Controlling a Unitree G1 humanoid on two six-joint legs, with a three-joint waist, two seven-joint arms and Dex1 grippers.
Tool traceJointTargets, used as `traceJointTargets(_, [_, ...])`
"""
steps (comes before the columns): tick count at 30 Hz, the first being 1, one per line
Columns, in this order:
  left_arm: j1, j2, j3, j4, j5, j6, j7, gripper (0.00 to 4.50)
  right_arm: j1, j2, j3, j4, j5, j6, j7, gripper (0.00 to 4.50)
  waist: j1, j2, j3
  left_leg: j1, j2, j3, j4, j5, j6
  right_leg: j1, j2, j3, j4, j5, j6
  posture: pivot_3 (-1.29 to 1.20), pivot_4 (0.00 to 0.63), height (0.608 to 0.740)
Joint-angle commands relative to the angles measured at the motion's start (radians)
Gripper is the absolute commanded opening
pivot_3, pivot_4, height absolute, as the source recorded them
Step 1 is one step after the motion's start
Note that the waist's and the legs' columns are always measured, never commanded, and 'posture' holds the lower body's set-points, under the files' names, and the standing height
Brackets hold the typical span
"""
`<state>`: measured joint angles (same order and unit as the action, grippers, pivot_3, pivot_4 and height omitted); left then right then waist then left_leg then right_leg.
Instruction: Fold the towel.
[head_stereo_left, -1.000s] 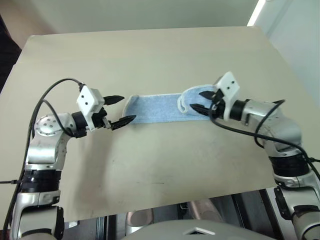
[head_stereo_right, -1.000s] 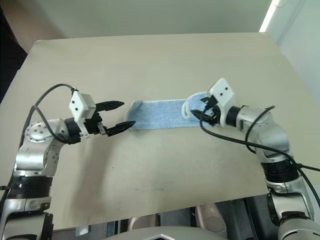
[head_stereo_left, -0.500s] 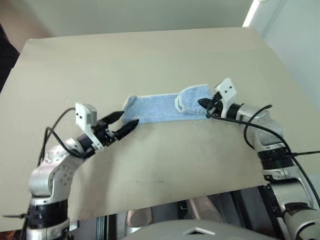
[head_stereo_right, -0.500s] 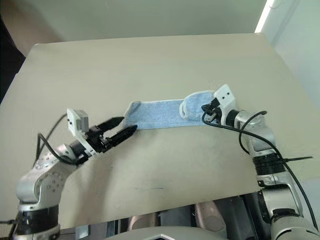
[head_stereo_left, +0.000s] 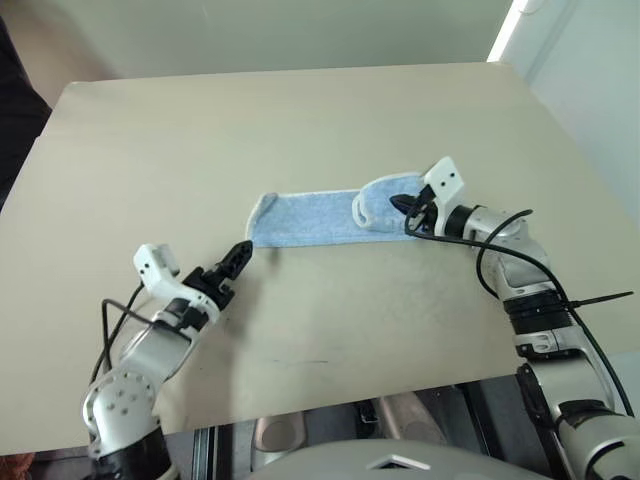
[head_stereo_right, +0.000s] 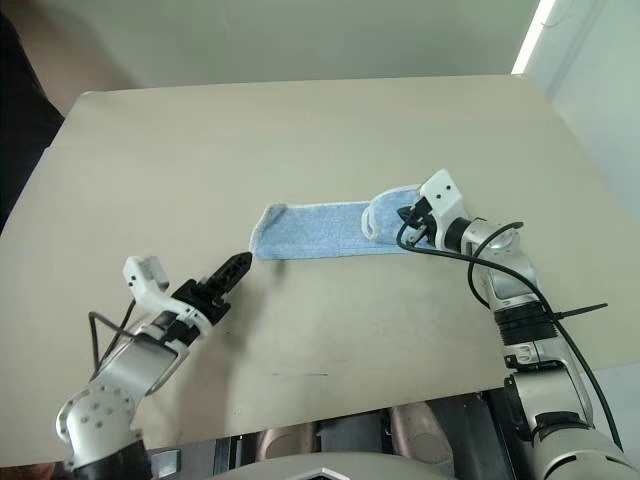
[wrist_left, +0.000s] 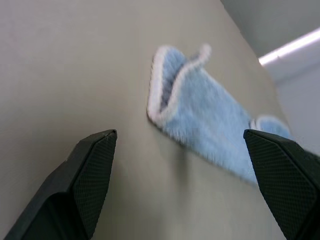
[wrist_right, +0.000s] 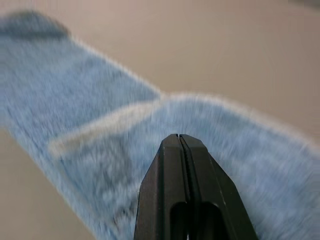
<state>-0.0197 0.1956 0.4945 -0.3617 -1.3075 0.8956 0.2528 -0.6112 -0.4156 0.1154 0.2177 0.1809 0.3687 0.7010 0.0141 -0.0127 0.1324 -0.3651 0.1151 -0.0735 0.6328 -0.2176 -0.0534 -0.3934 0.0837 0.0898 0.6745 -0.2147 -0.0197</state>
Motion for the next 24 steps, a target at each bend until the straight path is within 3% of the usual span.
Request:
traceJointTargets(1, [-0.09,-0.03,-0.025,0.078,-0.084,-0.012,0.11,4.36,-0.045,0.011,-0.059,-0.061,0.03,-0.013,-0.023,0.02,0.002,0.0,0.0,0.0,-0.001,0.0,0.0,0.0,0.0,0.0,0.0,0.0,0.0,0.0,0.0,0.0,0.15,0.74])
traceJointTargets(12, [-0.193,-0.056,-0.092,0.244,-0.122,0.02,0.224,4.36,-0.063,0.026,-0.122,-0.165,0.071,0.026,-0.063,0.02,0.023,0.002,0.002,-0.001,-0.014,-0.002,-0.002,0.0,-0.001,0.002,-0.004,0.002,0.0,-0.005,0.006,0.0,0.15,0.74])
traceJointTargets(13, [-0.195,-0.056,-0.098,0.25,-0.114,0.02,0.224,4.21,-0.058,0.026,-0.125,-0.174,0.074,0.032,-0.065,0.0,0.023,0.002,0.002,-0.001,-0.015,-0.002,-0.001,0.0,-0.001,0.003,-0.004,0.003,-0.001,-0.005,0.006,0.0,0.15,0.74])
traceJointTargets(16, [-0.205,-0.053,-0.11,0.26,-0.096,0.019,0.216,3.51,-0.03,0.023,-0.119,-0.21,0.081,0.058,-0.058,0.0,0.023,0.003,0.002,0.0,-0.019,-0.001,0.0,0.001,-0.001,0.004,-0.003,0.008,-0.001,-0.006,0.007,0.0,0.15,0.74])
traceJointTargets(18, [-0.214,-0.052,-0.117,0.261,-0.087,0.018,0.206,2.78,0.003,0.016,-0.106,-0.249,0.092,0.087,-0.037,0.0,0.023,0.003,0.002,-0.001,-0.023,-0.001,0.0,0.001,-0.002,0.004,-0.003,0.02,-0.001,-0.007,0.01,0.0,0.15,0.74])
traceJointTargets(24, [-0.228,-0.054,-0.121,0.262,-0.075,0.006,0.187,0.65,0.094,-0.032,-0.072,-0.352,0.117,0.168,0.027,0.0,0.023,0.003,0.003,-0.004,-0.032,-0.001,0.0,-0.002,-0.007,0.004,-0.005,0.025,-0.001,-0.013,0.018,0.0,0.15,0.74])
